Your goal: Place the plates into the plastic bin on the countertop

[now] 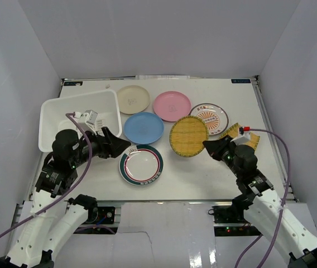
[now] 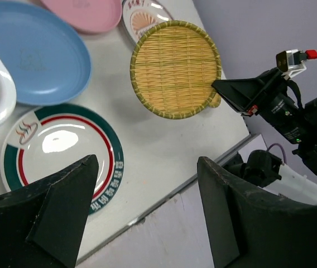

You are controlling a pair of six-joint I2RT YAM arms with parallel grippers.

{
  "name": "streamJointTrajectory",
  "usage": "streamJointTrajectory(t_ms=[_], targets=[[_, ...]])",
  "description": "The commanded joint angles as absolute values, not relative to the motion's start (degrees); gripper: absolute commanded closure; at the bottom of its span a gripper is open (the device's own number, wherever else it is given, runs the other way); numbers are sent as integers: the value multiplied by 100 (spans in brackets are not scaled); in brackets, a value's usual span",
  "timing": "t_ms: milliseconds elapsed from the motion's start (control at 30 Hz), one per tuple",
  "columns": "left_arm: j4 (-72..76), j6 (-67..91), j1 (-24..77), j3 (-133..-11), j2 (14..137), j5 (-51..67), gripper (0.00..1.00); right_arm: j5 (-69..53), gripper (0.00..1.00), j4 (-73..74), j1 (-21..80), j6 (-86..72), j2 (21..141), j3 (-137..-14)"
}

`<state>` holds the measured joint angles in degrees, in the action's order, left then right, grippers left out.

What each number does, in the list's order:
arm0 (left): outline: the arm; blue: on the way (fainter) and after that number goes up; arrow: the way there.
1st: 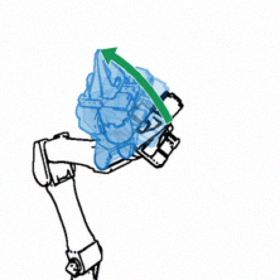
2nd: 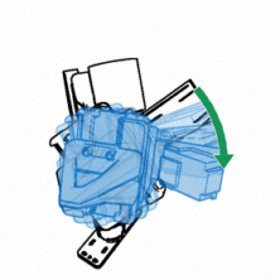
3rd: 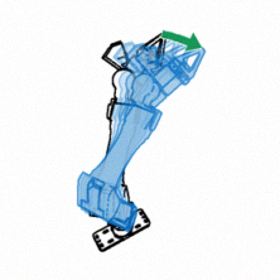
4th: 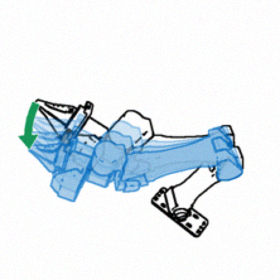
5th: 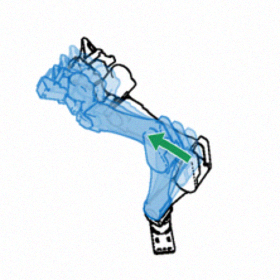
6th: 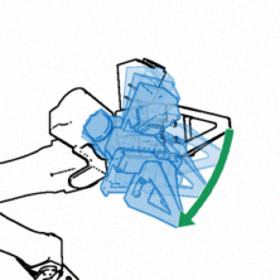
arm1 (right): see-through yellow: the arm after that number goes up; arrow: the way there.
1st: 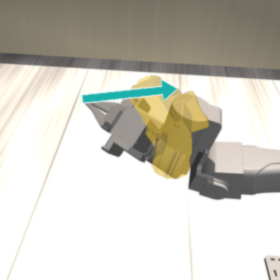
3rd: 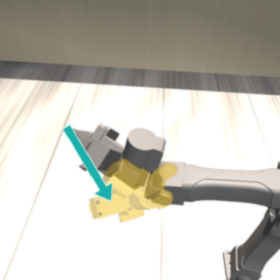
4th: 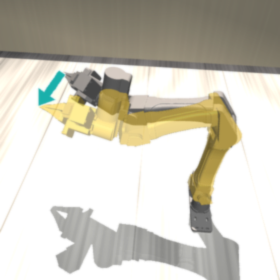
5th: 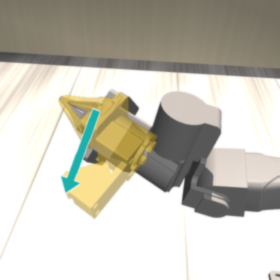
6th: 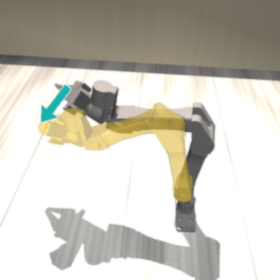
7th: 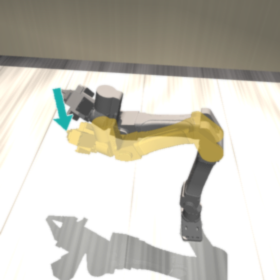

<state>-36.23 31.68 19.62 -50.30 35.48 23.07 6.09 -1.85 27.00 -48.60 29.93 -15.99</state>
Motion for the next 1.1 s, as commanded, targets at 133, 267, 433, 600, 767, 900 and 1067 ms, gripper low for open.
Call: streamJointTrajectory(t_ms=[133, 267, 433, 600, 767, 900, 1067], targets=[[-2743, 2699, 1977, -6019, 3331, 1881, 18, -711, 92, -1298, 2716, -4473, 4032, -3716], [-2462, 2619, 1978, -6205, 3077, 1574, 17, -941, 92, -2179, 3511, -4615, 5706, -4708], [-2373, 2505, 1986, -6328, 2918, 1161, 16, -562, 92, -2196, 4727, -3902, 7889, -7043], [-2426, 2426, 2065, -6276, 2795, 941, 15, -493, 92, -1680, 5325, -3692, 10289, -9146], [-2505, 2479, 2214, -6047, 2751, 765, 14, -97, 92, -565, 5712, -3305, 12317, -11490], [-2706, 2575, 2311, -5986, 2707, 563, 14, 289, 92, -203, 5897, -3006, 13209, -12628], [-3145, 2864, 2320, -5845, 2716, 282, 14, 518, 60, -404, 5933, -2936, 13342, -12806]])
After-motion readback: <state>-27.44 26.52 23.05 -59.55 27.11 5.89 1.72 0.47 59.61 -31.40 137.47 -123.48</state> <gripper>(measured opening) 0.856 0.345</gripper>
